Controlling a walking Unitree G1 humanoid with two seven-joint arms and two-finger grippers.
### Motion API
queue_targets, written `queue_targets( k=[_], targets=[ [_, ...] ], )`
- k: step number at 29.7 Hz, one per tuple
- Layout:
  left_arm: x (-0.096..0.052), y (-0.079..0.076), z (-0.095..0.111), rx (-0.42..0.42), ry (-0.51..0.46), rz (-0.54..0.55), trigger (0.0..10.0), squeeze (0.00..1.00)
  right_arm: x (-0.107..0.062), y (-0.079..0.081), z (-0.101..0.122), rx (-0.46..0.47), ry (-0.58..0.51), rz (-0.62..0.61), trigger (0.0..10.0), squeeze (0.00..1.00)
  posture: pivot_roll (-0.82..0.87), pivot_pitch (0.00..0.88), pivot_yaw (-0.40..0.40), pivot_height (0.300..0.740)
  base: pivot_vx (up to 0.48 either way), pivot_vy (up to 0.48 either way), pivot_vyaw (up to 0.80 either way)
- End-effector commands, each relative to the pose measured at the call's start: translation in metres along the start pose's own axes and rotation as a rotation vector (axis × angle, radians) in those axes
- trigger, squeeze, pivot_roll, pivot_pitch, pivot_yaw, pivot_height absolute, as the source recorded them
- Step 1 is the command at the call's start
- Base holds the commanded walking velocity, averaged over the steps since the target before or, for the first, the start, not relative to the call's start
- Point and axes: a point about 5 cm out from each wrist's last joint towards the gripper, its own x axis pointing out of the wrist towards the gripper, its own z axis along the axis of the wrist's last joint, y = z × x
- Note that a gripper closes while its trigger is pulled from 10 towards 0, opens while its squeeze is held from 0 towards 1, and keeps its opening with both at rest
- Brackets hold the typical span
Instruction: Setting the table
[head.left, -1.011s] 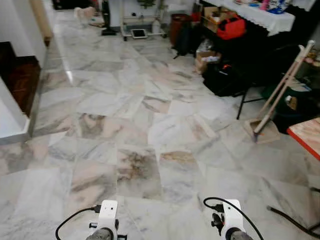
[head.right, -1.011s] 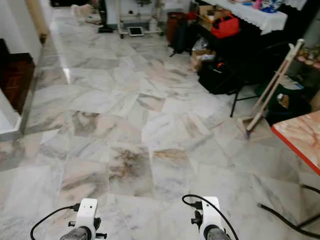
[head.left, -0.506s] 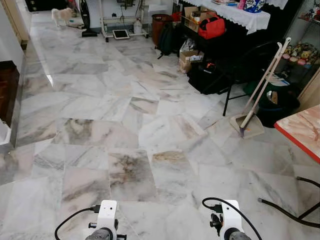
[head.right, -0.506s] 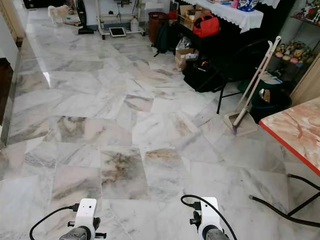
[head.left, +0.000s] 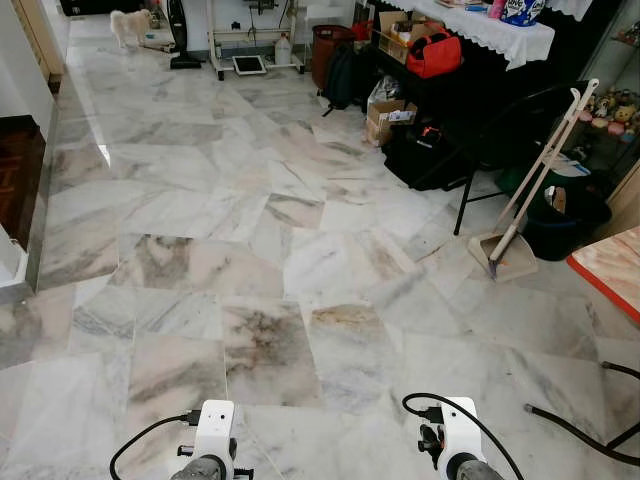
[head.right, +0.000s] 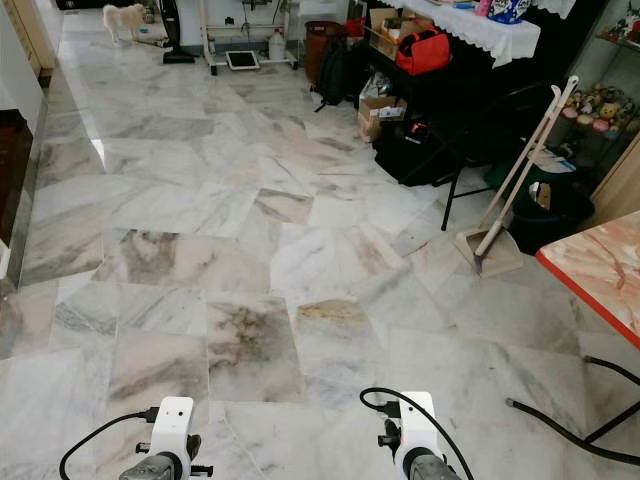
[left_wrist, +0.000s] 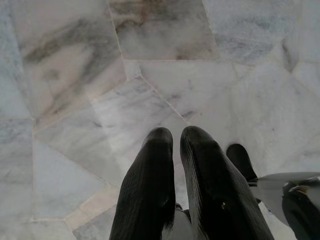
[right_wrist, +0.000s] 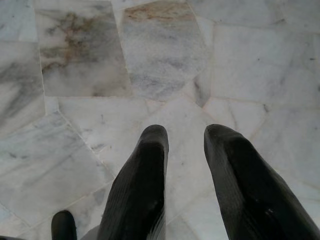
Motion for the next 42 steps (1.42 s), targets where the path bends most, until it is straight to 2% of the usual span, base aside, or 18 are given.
queue_targets(
  k=[1, 5, 6, 8, 12, 42],
  targets=[
    [-0.0003, -0.0025, -0.0025, -0.005, 0.012, -0.008, 10.0, 0.0, -0.0001, -0.0016, -0.0004, 0.003, 0.007, -0.005, 10.0, 0.0, 0.0, 0.0, -0.059, 0.74, 0.0, 0.0, -0.8],
    [-0.0001, -0.0028, -0.0017, 0.001, 0.01, -0.011, 10.0, 0.0, -0.0004, -0.0019, -0.0014, 0.005, 0.009, -0.006, 10.0, 0.0, 0.0, 0.0, -0.052, 0.74, 0.0, 0.0, -0.79],
    [0.0003, -0.0028, -0.0001, 0.04, 0.005, -0.012, 10.0, 0.0, -0.0007, -0.0014, -0.0026, 0.009, 0.011, -0.006, 10.0, 0.0, 0.0, 0.0, -0.052, 0.74, 0.0, 0.0, -0.8],
    [0.0004, -0.0025, 0.0007, 0.059, 0.003, -0.01, 10.0, 0.0, -0.0006, -0.0008, -0.0028, 0.011, 0.012, -0.004, 10.0, 0.0, 0.0, 0.0, -0.05, 0.74, 0.0, -0.24, -0.8],
    [0.0003, -0.0021, 0.0, 0.035, 0.006, -0.006, 10.0, 0.0, -0.0004, 0.0005, -0.0027, 0.012, 0.012, -0.001, 10.0, 0.0, 0.0, 0.0, -0.05, 0.74, 0.0, -0.429, -0.8],
    [-0.0008, -0.0007, -0.0045, 0.035, 0.018, -0.013, 10.0, 0.0, -0.001, 0.0032, -0.0058, 0.016, 0.016, 0.008, 10.0, 0.0, 0.0, 0.0, -0.044, 0.74, 0.0, 0.0, -0.8]
  ],
)
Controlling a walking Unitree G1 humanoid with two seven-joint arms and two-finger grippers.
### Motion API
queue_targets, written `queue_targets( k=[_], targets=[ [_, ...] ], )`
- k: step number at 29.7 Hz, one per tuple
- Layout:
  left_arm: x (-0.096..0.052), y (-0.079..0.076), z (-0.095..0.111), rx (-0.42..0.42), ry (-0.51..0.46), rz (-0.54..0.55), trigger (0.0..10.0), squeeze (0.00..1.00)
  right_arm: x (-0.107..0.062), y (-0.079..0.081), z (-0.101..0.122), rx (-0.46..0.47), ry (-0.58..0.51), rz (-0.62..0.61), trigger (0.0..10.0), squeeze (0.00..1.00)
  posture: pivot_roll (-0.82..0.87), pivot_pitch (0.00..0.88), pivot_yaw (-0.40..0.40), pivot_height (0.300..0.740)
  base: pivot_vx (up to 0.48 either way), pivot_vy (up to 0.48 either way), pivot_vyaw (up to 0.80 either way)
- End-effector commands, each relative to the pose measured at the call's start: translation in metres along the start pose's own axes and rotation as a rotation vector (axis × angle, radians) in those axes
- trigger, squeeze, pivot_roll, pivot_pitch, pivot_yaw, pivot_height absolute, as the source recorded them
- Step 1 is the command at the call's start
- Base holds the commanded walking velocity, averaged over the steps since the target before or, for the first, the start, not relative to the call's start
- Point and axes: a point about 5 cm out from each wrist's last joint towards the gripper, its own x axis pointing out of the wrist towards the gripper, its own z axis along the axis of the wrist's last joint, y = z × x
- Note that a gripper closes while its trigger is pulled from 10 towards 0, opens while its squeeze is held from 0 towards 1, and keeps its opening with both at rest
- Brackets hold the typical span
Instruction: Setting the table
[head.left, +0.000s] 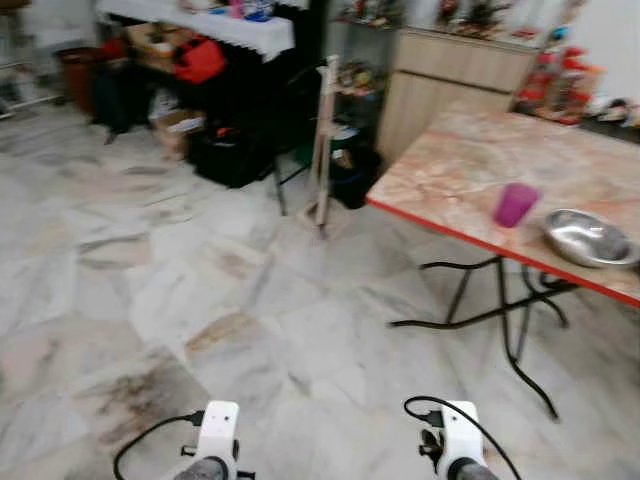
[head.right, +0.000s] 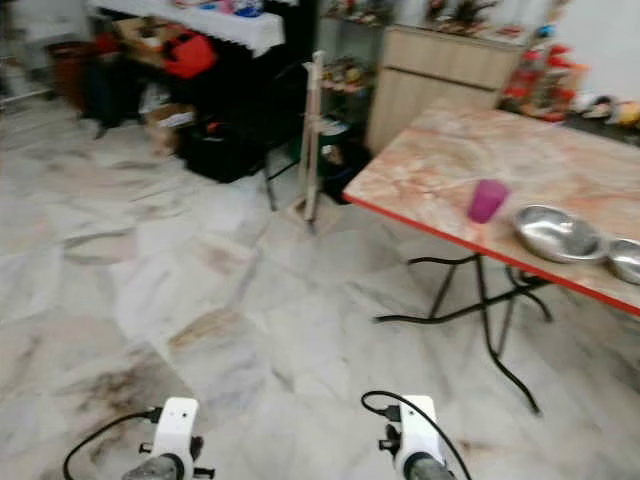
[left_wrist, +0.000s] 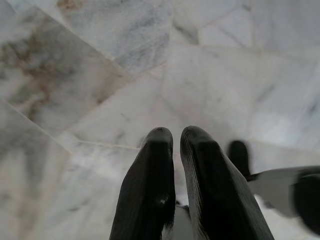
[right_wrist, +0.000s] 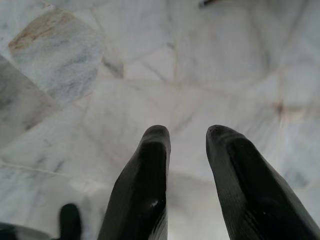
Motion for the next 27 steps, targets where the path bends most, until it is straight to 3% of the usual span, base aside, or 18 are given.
queue_targets(
  k=[1, 21, 27],
  targets=[
    [0.0, -0.0054, -0.002, 0.002, 0.01, -0.017, 10.0, 0.0, -0.0009, -0.0068, 0.001, 0.001, -0.006, -0.017, 10.0, 0.0, 0.0, 0.0, -0.043, 0.74, 0.0, 0.0, -0.8],
    [-0.0002, -0.0037, -0.002, 0.018, 0.01, -0.024, 10.0, 0.0, -0.0012, -0.0041, -0.001, 0.006, -0.007, -0.013, 10.0, 0.0, 0.01, 0.0, -0.03, 0.74, 0.0, 0.0, -0.8],
    [0.0001, -0.0029, -0.0007, 0.018, 0.007, -0.023, 10.0, 0.0, -0.0005, -0.0039, 0.0015, 0.019, -0.017, -0.023, 10.0, 0.0, 0.01, 0.0, -0.028, 0.74, 0.0, 0.0, 0.0]
  ],
)
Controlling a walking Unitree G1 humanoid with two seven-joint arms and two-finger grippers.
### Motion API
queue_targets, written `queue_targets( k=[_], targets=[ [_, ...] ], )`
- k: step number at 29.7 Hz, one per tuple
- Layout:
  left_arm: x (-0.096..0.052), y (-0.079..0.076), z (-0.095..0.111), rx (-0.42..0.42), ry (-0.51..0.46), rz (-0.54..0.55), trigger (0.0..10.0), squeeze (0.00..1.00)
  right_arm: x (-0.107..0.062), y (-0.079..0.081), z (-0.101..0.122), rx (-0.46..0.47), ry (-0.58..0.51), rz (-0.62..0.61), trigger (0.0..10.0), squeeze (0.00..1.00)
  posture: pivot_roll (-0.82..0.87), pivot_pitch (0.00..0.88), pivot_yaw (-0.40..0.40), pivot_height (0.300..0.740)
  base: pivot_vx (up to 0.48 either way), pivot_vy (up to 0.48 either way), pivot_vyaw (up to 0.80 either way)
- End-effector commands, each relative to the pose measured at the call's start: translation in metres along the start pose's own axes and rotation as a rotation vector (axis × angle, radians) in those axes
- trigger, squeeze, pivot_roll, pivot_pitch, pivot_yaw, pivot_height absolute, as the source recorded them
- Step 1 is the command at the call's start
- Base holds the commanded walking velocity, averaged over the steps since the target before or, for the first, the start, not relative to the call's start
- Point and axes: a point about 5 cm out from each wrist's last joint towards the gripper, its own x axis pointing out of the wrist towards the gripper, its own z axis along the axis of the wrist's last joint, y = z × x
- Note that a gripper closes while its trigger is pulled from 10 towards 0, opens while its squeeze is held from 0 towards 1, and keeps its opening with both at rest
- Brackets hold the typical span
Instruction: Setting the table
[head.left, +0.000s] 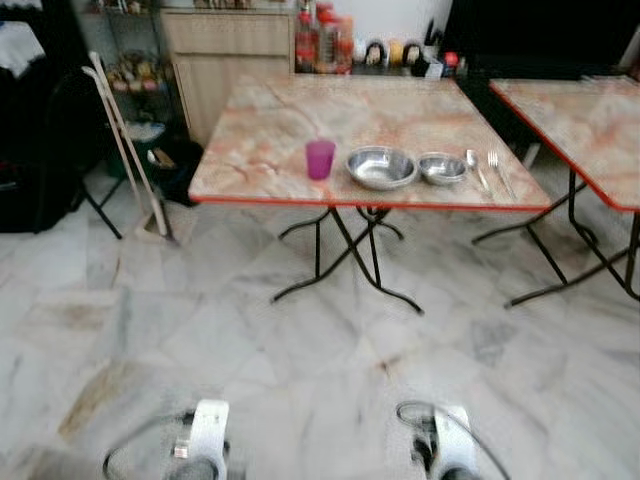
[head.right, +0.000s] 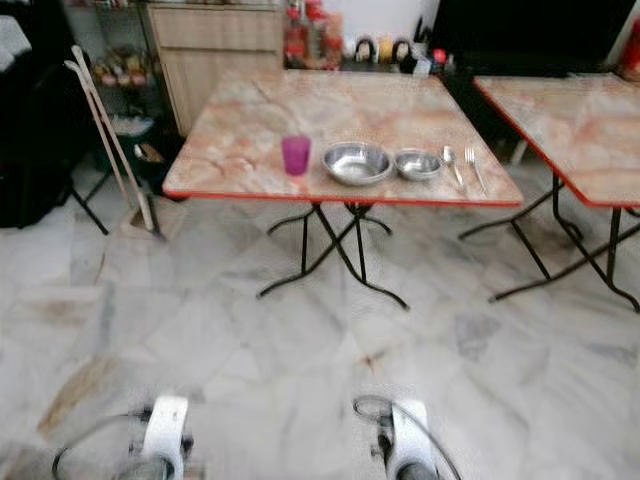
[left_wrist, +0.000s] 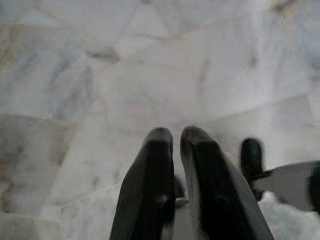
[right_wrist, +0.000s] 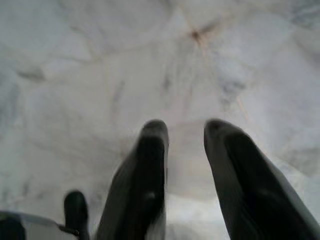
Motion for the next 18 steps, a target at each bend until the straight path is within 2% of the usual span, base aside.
queue_targets(
  k=[1, 18],
  targets=[
    [-0.0017, 0.0061, -0.0064, 0.016, 0.024, 0.012, 10.0, 0.0, 0.0028, 0.0038, 0.0106, 0.008, -0.034, 0.006, 10.0, 0.0, 0.01, 0.0, -0.028, 0.74, 0.0, 0.0, 0.0],
    [-0.0013, 0.004, -0.0054, 0.017, 0.019, 0.009, 10.0, 0.0, 0.0019, 0.0009, 0.0084, 0.019, -0.034, -0.016, 10.0, 0.0, 0.0, 0.0, -0.029, 0.74, 0.02, 0.0, 0.0]
  ],
)
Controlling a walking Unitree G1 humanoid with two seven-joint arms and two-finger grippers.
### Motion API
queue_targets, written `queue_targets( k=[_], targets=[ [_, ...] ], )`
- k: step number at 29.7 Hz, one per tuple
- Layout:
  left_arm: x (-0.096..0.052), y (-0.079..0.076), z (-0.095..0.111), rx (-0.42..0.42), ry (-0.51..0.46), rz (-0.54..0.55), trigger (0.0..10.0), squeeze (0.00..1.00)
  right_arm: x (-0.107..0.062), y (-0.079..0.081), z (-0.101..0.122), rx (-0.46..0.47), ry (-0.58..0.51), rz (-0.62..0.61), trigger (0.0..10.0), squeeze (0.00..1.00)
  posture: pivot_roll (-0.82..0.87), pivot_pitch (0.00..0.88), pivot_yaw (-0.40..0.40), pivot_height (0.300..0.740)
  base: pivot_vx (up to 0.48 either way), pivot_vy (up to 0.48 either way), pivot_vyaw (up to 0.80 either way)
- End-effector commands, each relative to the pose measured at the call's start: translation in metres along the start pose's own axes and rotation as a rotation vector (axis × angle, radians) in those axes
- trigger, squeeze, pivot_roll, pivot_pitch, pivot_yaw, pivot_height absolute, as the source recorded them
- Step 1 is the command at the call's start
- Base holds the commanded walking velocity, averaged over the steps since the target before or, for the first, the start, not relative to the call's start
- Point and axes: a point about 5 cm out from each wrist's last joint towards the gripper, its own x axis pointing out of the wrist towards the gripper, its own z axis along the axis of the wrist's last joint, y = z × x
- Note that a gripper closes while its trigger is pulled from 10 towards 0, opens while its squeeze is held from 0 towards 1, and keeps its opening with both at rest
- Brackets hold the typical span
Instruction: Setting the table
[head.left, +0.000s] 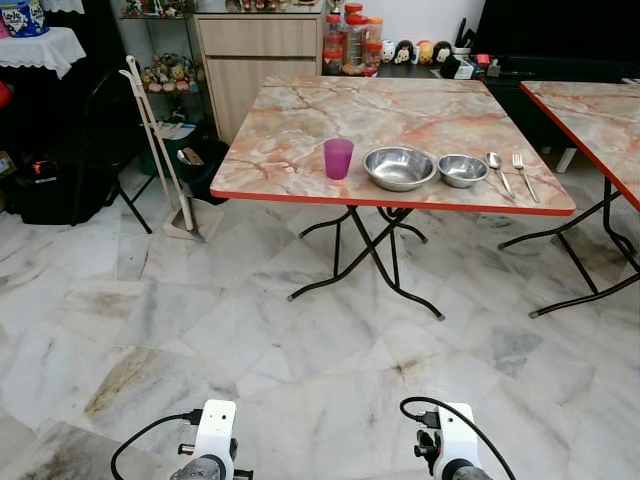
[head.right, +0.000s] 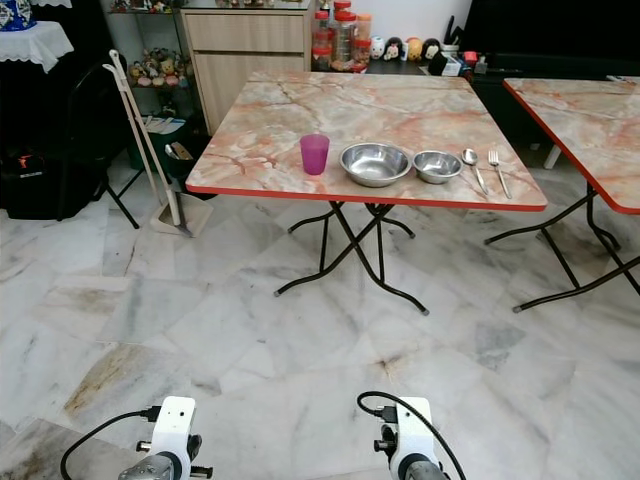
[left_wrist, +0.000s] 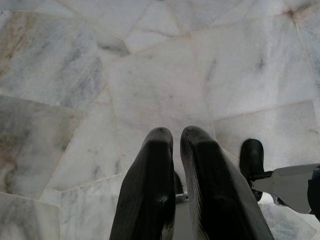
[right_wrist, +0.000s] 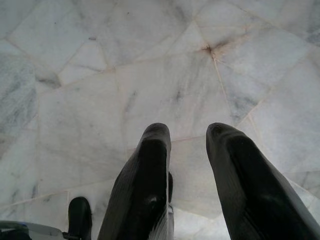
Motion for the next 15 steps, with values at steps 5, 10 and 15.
queue_targets(
  k=[5, 10, 15],
  targets=[
    [-0.0005, -0.0009, -0.0033, 0.017, 0.015, -0.006, 10.0, 0.0, -0.0005, -0.0021, 0.0001, 0.001, -0.008, -0.009, 10.0, 0.0, -0.01, 0.0, -0.029, 0.74, 0.382, 0.0, 0.0],
    [-0.0006, -0.0014, -0.0042, 0.015, 0.019, -0.007, 10.0, 0.0, -0.0006, -0.0026, -0.0012, 0.019, 0.002, -0.014, 10.0, 0.0, -0.01, 0.0, -0.029, 0.74, 0.379, 0.0, -0.31],
    [-0.0006, -0.0018, -0.0046, 0.014, 0.021, -0.008, 10.0, 0.0, -0.0007, -0.0027, -0.0007, 0.011, -0.002, -0.013, 10.0, 0.0, -0.01, 0.0, -0.03, 0.74, 0.375, 0.0, -0.43]
  ],
)
